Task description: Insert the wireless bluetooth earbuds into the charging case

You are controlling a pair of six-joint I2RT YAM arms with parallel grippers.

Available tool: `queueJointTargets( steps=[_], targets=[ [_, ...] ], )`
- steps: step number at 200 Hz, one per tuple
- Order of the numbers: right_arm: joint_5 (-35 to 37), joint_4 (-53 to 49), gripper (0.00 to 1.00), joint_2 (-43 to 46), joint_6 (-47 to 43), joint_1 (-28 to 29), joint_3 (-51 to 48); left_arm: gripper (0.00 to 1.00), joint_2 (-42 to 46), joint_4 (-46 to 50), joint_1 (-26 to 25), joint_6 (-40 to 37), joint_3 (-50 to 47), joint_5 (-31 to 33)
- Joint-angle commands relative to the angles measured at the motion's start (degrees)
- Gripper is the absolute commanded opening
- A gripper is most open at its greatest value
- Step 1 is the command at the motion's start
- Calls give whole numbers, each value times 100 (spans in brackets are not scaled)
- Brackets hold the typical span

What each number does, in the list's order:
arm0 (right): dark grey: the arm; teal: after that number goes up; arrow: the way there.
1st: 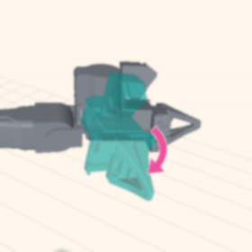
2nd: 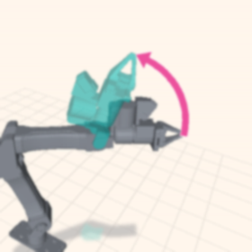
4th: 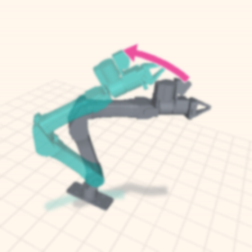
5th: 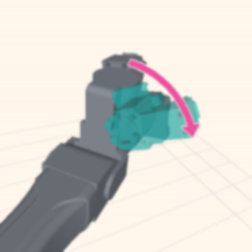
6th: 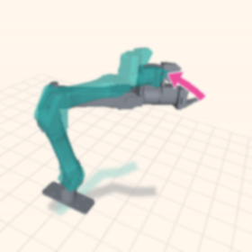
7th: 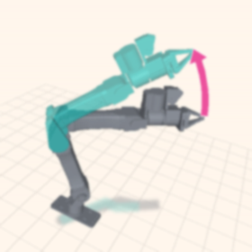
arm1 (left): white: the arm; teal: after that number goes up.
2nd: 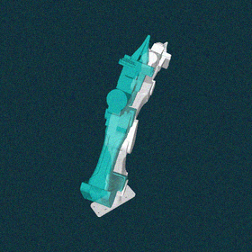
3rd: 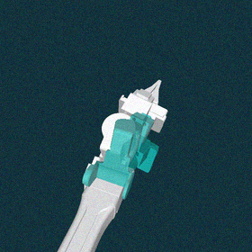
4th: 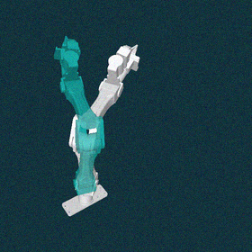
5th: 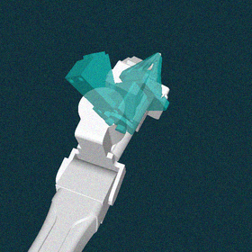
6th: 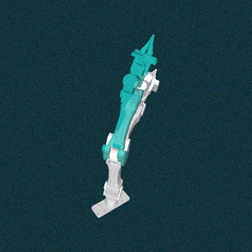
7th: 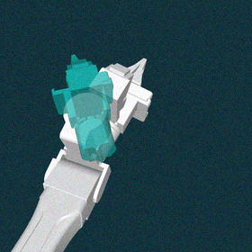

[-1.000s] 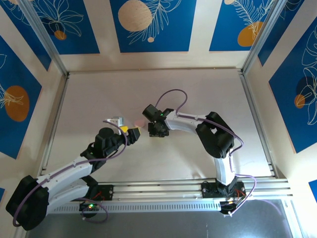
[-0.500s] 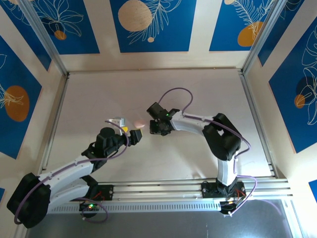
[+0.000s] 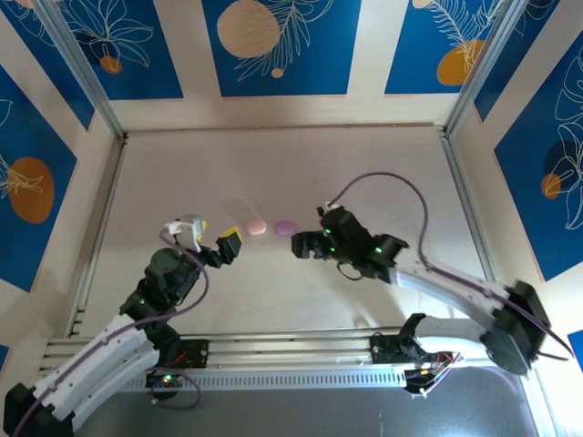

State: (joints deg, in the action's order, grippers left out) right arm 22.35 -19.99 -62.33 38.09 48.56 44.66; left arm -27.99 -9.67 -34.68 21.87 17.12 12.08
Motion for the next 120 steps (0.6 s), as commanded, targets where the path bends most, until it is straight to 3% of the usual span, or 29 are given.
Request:
queueJointTargets(
  steps=[1, 31, 58, 94, 120],
  targets=[
    [641, -354, 99, 1080, -161, -101, -460, 100, 565, 644, 62, -453, -95, 720],
    [1381, -1046, 99, 2514, -225, -380, -871, 100, 695, 942, 65, -570, 28, 1170],
    [2252, -1404, 99, 3192, -206, -534, -1055, 100, -135, 1112, 76, -636, 430, 1453],
    [2217, -667, 99, 3256, -1070, -991, -1282, 100, -1484, 1325, 170, -731, 1129, 1472],
    [1066, 126, 99, 2578, -1508, -2379, -1452, 100, -2192, 1518, 726, -645, 1518, 1273]
  ],
)
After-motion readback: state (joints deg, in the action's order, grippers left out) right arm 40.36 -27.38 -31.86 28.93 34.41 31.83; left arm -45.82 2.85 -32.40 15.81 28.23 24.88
